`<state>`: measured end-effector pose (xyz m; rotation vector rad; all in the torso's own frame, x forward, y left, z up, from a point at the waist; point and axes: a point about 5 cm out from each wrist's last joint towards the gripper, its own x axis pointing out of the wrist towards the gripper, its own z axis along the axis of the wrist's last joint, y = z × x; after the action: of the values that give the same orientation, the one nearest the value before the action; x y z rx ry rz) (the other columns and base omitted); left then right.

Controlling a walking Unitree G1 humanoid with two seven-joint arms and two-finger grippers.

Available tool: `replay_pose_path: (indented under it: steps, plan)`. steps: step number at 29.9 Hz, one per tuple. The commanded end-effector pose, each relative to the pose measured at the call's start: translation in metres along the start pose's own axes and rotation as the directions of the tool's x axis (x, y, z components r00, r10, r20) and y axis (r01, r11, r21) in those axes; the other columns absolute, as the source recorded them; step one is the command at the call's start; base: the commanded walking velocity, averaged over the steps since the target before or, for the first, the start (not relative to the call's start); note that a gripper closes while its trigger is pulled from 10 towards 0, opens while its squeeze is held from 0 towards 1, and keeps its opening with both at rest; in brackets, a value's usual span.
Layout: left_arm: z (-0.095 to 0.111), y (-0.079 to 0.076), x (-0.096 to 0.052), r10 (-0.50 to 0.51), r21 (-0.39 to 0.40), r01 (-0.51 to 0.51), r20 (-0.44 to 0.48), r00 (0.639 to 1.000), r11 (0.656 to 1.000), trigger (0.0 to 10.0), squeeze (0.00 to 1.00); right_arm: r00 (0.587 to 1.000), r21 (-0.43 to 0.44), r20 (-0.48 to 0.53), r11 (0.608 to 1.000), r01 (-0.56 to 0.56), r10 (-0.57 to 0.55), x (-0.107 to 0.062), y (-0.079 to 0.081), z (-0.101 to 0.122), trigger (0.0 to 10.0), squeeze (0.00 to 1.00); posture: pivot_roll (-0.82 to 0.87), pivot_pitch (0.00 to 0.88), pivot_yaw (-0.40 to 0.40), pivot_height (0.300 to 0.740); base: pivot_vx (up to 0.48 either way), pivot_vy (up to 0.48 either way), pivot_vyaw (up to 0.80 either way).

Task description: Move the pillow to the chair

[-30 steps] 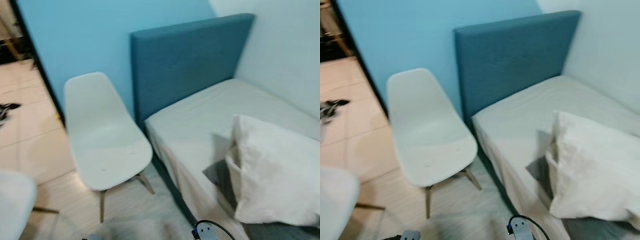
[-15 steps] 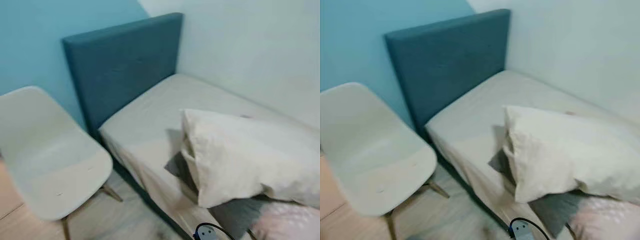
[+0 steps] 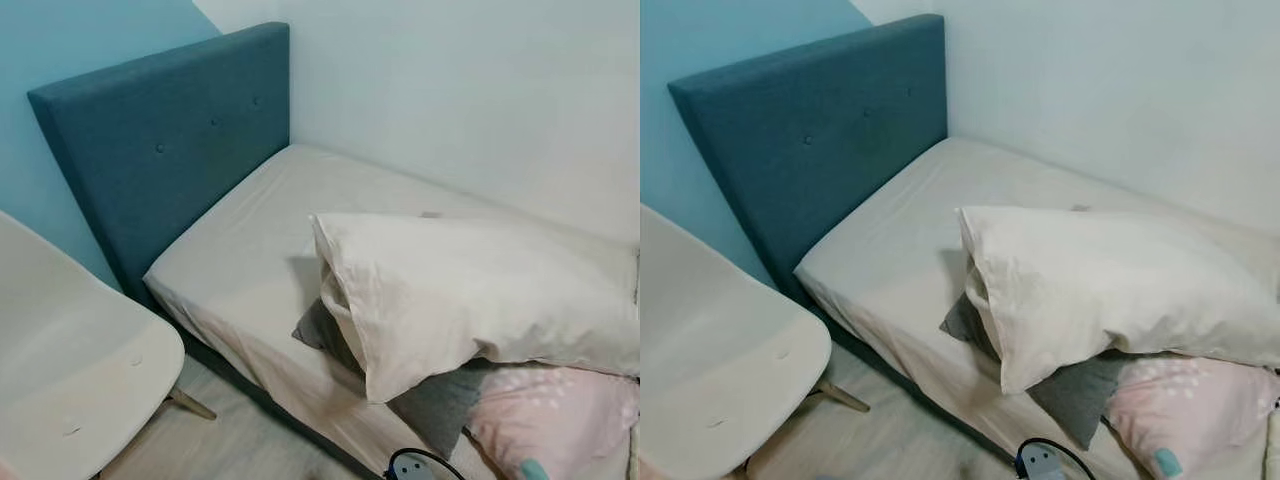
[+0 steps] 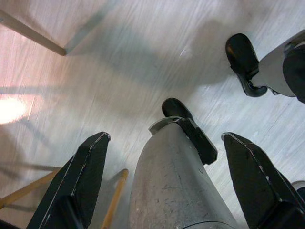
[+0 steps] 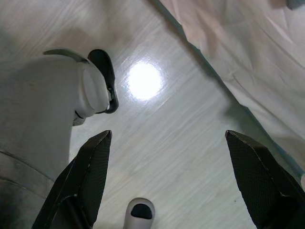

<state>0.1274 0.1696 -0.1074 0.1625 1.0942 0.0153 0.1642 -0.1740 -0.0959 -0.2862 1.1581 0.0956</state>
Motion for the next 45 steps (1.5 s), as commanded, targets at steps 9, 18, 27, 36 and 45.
replay_pose_path:
  steps: [9,18,27,36,45]
  plan:
    - [-0.009,-0.002,-0.002,-0.004,0.006,0.004,-0.027,1.000,1.000,10.0,0.00,1.000,0.011,-0.023,1.000,-0.005,0.005,0.000,0.002,-0.007,10.0,0.00,-0.08,0.076,-0.018,0.740,0.000,0.000,-0.64]
    - [-0.009,-0.002,-0.001,-0.003,0.004,0.003,-0.028,1.000,1.000,10.0,0.00,1.000,0.019,-0.020,1.000,0.000,0.001,0.000,0.002,-0.007,10.0,0.00,-0.08,0.080,-0.019,0.740,0.000,0.000,-0.65]
    - [-0.007,-0.003,-0.001,-0.006,0.005,0.006,-0.022,1.000,1.000,10.0,0.00,1.000,0.047,-0.001,0.999,0.020,-0.020,0.000,0.001,-0.005,10.0,0.00,-0.09,0.077,-0.021,0.740,0.000,0.000,-0.65]
    - [-0.007,-0.004,-0.001,-0.001,-0.010,0.001,-0.017,1.000,1.000,10.0,0.00,0.996,0.184,0.060,0.981,0.057,-0.069,-0.001,-0.001,-0.002,10.0,0.00,-0.08,0.076,-0.023,0.740,0.000,0.000,-0.64]
    - [-0.010,0.000,-0.002,0.050,-0.078,-0.051,-0.011,0.999,0.996,10.0,0.00,0.846,0.560,0.475,0.825,-0.079,-0.241,-0.031,-0.096,0.129,10.0,0.00,-0.10,0.090,-0.006,0.740,0.000,0.000,-0.67]
